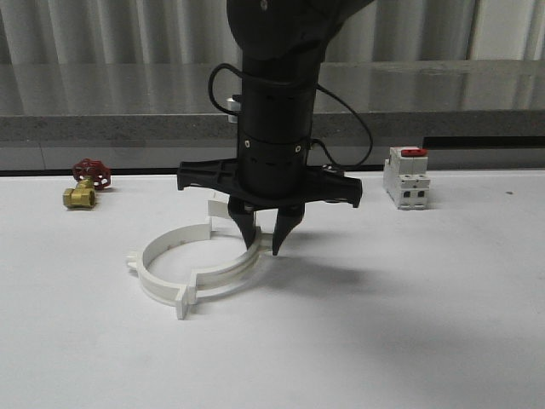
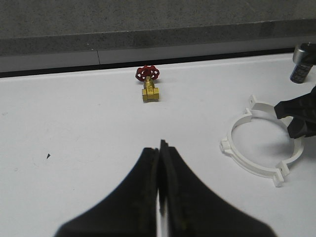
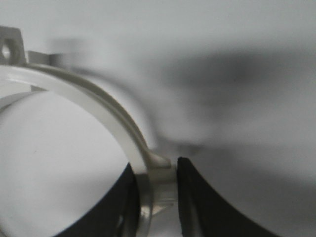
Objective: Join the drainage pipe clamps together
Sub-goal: 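Press the held half's ends onto the placed half's ends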
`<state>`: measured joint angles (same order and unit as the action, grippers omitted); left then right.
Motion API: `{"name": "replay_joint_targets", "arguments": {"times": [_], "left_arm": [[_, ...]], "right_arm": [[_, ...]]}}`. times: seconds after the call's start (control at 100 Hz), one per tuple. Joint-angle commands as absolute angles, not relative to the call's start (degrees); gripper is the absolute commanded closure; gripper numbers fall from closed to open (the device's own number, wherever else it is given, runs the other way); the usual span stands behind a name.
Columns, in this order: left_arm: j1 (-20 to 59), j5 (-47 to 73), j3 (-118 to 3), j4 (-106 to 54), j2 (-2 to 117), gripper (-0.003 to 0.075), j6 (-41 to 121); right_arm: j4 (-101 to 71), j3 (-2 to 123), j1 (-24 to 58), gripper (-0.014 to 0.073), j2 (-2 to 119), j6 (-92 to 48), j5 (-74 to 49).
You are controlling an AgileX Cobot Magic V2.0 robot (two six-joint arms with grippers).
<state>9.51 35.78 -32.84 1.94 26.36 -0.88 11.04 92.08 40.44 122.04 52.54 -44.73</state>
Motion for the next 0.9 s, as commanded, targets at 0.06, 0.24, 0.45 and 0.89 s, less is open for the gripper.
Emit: {"name": "replay_joint_targets", "arguments": {"times": [0.06,0.24,0.45,0.89], "left_arm": [[9.35,31.75,-34.39,1.76,26.6,0.0741,-0.97],[9.35,31.75,-34.39,1.76,26.6,0.0741,-0.97],[9.35,31.75,-34.39,1.76,26.6,0.0741,-0.97],[9.35,31.75,-34.39,1.76,26.6,0.0741,-0.97]], "right_arm": [[11.32,93.84,40.42,0.0576,118.89,52.72,-43.03],[11.36,93.84,40.42,0.0576,118.89,52.72,-43.41],[11.36,93.84,40.42,0.0576,119.49,52.77,-44.04],[9.64,93.84,40.42,0.0561,119.94,52.88,-44.57]]}}
